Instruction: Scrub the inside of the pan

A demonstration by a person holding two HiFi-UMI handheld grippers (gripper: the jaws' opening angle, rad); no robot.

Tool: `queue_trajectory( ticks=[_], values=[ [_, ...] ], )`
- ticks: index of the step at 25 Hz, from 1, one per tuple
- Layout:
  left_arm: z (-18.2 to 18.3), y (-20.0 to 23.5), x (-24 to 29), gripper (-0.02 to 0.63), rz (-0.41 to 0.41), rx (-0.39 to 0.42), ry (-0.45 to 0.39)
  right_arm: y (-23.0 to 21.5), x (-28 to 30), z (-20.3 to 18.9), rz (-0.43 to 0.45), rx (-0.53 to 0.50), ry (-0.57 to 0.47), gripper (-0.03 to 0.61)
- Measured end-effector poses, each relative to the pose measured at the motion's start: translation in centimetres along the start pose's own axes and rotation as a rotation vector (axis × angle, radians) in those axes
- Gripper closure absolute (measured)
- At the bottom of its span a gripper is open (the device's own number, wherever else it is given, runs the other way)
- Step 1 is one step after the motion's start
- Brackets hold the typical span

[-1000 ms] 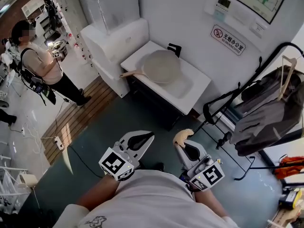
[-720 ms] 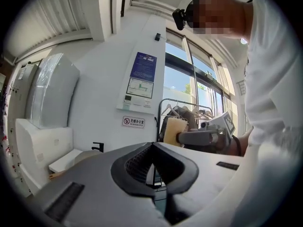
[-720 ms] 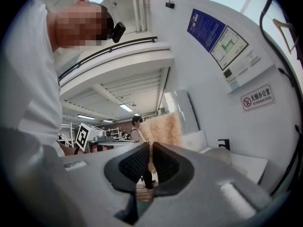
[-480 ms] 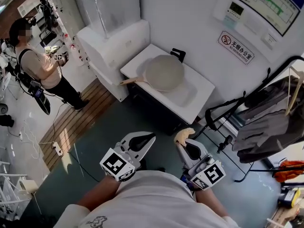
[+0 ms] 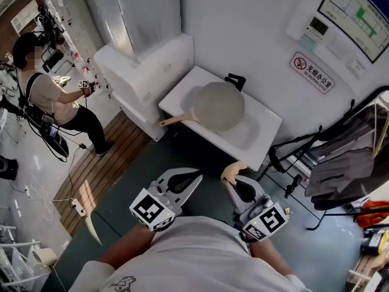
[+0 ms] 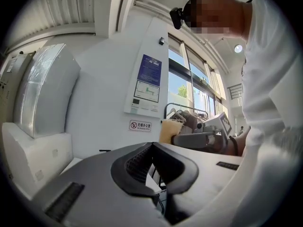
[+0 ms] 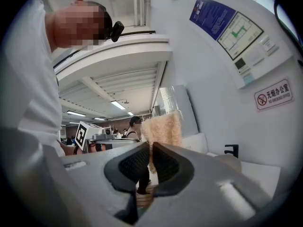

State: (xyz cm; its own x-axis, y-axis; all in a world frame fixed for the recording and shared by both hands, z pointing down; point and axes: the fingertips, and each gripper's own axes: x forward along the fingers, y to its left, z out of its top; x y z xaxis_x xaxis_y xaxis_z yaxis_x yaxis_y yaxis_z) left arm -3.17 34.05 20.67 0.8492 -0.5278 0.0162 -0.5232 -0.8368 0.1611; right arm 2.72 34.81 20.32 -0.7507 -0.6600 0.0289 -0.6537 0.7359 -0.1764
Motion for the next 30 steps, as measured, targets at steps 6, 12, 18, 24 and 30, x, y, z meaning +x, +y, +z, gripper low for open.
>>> queue_trajectory(
  ticks=[6,12,18,24,30],
  values=[
    [0.4,4.2,-2.2,0.615,-0.018,-0.047,-0.012,1.0,4.7,-0.5,-0.013,0.012,0.013,0.557],
    [-0.2,6.9,-2.7,0.615,-0.013,-0.087,-0.008,0.4,7.2,-1.2,-0.014,0.027,0.037,0.557],
    [-0.3,9.3,-1.6,0.615,0.014,-0.079,0.008,-2.0,9.2,-1.5,0.001,0.043,0.039,0.557],
    [-0.1,11.6,1.2,0.615,0.026,-0.079,0.021,-5.6,11.1,-1.0,0.03,0.055,0.034,0.557],
    [0.1,14.8,6.5,0.615,0.046,-0.094,0.026,-12.5,12.0,-0.5,0.027,0.064,0.029,0.557]
  ],
)
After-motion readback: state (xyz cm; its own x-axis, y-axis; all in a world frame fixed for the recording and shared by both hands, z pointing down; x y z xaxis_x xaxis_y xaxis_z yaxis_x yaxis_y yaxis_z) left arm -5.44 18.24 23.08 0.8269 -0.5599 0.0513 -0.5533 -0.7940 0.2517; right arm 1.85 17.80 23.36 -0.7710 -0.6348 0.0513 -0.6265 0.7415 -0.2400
